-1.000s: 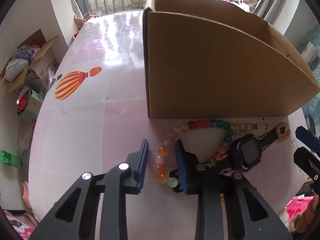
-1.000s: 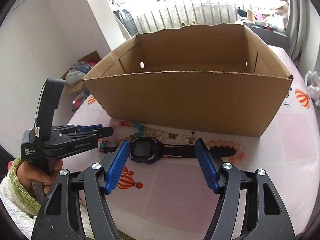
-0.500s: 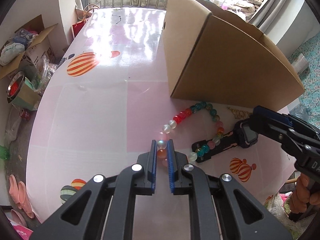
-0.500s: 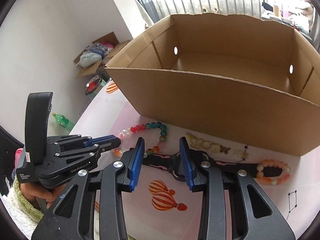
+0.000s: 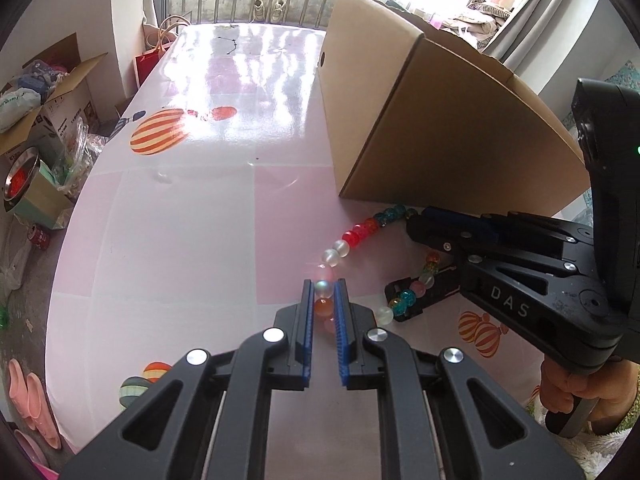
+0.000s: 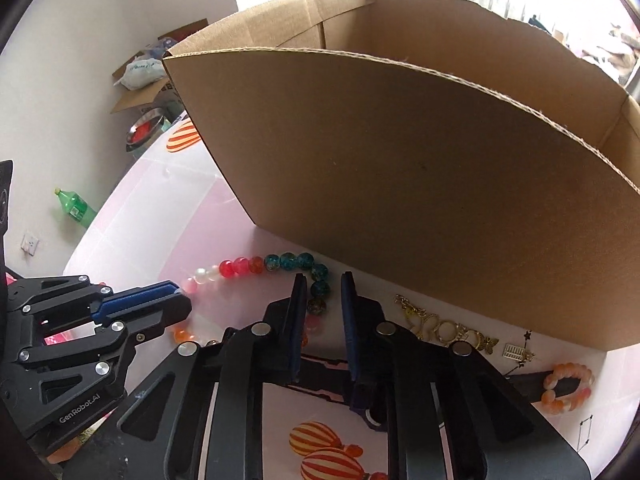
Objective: Organize jewelry
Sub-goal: 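Lift the bead bracelet with the left tool into the box and open, then move the right tool to the black smartwatch and close on its face, then carry the smartwatch with the right tool into the box and release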
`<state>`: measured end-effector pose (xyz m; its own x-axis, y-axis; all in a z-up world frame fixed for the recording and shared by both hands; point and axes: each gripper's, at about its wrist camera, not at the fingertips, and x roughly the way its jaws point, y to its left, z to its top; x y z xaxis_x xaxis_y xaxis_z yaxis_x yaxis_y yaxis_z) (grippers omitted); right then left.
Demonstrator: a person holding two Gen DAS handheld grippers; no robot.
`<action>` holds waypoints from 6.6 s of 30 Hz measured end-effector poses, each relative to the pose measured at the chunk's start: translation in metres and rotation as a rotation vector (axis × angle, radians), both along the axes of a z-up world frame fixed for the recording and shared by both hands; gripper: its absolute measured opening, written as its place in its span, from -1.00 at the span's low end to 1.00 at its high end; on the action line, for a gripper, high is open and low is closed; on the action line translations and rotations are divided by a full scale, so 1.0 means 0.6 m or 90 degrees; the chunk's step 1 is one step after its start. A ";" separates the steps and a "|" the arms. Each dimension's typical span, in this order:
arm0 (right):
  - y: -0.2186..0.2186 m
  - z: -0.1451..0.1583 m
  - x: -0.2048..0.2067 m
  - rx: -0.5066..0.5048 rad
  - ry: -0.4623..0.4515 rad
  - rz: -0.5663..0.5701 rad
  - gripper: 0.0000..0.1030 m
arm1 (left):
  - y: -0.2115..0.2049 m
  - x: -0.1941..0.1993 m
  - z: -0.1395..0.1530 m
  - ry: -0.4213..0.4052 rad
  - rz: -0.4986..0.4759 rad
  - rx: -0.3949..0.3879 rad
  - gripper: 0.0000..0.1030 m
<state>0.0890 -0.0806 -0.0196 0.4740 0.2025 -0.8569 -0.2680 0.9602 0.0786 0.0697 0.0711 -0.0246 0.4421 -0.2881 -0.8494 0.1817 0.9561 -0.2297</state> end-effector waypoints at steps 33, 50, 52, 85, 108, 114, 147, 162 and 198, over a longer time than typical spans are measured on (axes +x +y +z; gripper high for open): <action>-0.147 0.203 0.155 0.072 -0.047 0.010 -0.86 | -0.147 0.204 0.245 -0.142 -0.140 0.049 -0.82; -0.162 0.088 0.314 0.110 0.154 -0.008 -0.55 | -0.207 0.391 0.126 0.023 -0.108 0.206 -0.79; -0.166 0.094 0.309 0.107 0.143 -0.010 -0.45 | -0.210 0.385 0.135 0.010 -0.110 0.203 -0.79; -0.222 0.087 -0.169 0.075 -0.082 -0.133 -0.08 | -0.090 -0.068 0.039 -0.103 -0.043 0.021 -0.16; -0.222 0.077 -0.148 -0.025 -0.115 -0.144 -0.59 | -0.070 -0.047 0.004 -0.088 -0.022 0.034 -0.38; -0.151 0.079 -0.130 0.104 -0.092 -0.035 -0.15 | -0.043 -0.030 -0.003 -0.012 -0.008 -0.118 -0.37; -0.158 0.048 -0.115 0.239 -0.030 -0.042 -0.16 | -0.076 -0.002 -0.006 0.021 -0.009 -0.233 -0.38; -0.183 0.039 -0.147 0.227 -0.028 -0.092 -0.31 | -0.063 -0.039 0.011 -0.002 -0.034 -0.121 -0.76; -0.194 0.025 -0.163 0.537 0.070 -0.107 0.20 | -0.001 -0.076 -0.001 -0.006 -0.001 -0.096 -0.75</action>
